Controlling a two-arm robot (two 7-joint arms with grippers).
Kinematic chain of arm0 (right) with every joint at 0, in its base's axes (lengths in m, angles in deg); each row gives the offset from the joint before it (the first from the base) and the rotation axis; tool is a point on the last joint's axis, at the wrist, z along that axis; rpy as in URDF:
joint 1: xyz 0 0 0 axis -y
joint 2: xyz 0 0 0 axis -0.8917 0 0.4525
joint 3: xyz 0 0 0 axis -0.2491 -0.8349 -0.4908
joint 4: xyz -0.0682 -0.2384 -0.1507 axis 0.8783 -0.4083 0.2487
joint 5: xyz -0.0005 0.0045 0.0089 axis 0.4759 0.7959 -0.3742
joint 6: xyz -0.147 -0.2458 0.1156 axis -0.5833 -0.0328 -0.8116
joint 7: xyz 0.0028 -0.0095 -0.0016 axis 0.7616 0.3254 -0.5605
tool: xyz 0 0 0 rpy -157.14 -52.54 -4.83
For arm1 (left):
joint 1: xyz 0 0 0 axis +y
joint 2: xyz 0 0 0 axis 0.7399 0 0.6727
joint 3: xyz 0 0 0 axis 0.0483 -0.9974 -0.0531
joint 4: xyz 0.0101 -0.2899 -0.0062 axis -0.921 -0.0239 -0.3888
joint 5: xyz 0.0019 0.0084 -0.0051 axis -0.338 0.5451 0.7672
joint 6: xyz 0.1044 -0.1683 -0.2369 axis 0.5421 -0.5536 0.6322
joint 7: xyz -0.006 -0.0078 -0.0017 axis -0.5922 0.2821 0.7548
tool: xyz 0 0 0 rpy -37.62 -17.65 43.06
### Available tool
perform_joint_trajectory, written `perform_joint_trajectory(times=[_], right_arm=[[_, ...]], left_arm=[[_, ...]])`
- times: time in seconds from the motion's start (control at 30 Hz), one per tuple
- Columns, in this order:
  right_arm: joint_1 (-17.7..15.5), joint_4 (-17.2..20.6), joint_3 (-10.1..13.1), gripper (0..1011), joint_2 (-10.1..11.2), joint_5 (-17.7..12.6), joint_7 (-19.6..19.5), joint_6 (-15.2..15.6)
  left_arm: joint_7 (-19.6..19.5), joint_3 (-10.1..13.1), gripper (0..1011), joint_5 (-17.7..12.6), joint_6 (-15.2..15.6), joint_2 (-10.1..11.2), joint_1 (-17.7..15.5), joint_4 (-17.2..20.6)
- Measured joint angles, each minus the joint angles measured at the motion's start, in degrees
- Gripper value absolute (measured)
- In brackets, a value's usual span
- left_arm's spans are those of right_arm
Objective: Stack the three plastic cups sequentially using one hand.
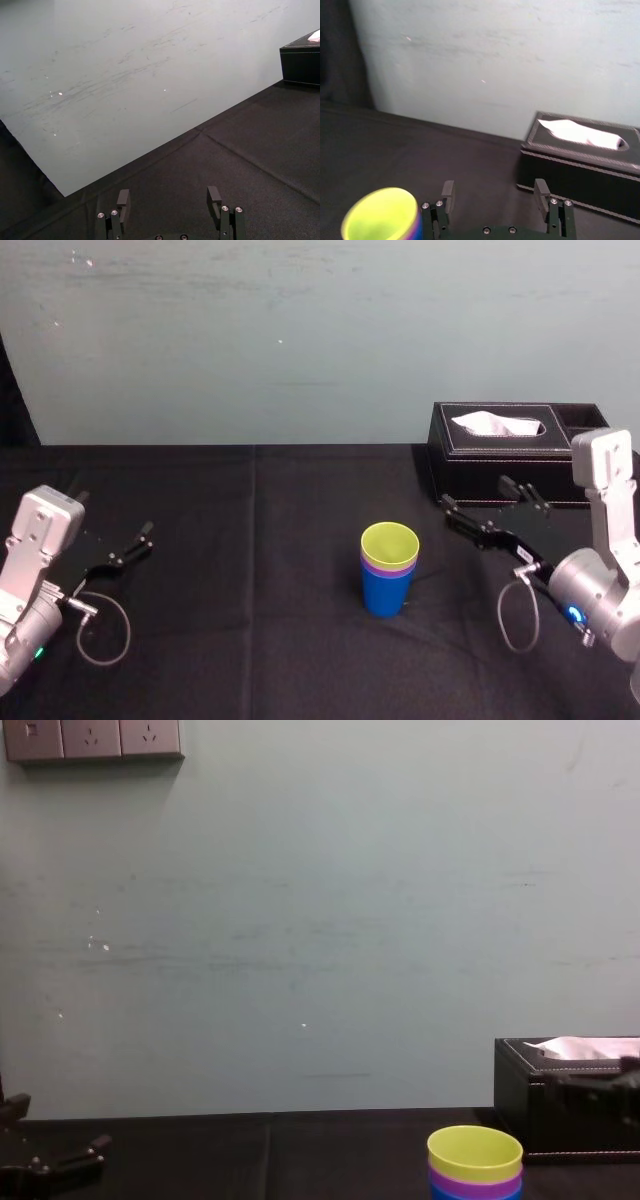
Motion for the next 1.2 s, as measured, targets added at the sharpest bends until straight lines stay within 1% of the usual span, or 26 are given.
perform_joint_trajectory(times=[0.03,0.07,0.17,0.3,0.43,0.53,1.2], right_arm=[[-0.4,-0.2,0.2,1003,-0.2,0.8,-1.0,0.3],[-0.4,-0.2,0.2,1003,-0.2,0.8,-1.0,0.3],[-1.2,-0.8,0.3,1003,-0.6,2.5,-2.6,1.2],[-1.7,-1.3,0.2,1003,-1.0,4.0,-3.4,2.0],[-2.1,-1.7,0.0,1002,-1.3,4.9,-3.4,2.7],[-2.1,-1.9,0.0,1003,-1.3,5.0,-2.6,2.8],[-2.2,-1.8,0.1,1003,-1.3,5.1,-2.9,2.8]], left_arm=[[0.0,0.0,1000,0.0,0.0,0.0,0.0,0.0],[0.0,0.0,1000,0.0,0.0,0.0,0.0,0.0],[0.0,0.0,1000,0.0,0.0,0.0,0.0,0.0],[0.0,0.0,1000,0.0,0.0,0.0,0.0,0.0],[0.0,0.0,1000,0.0,0.0,0.0,0.0,0.0],[0.0,0.0,1000,0.0,0.0,0.0,0.0,0.0],[0.0,0.0,1000,0.0,0.0,0.0,0.0,0.0]])
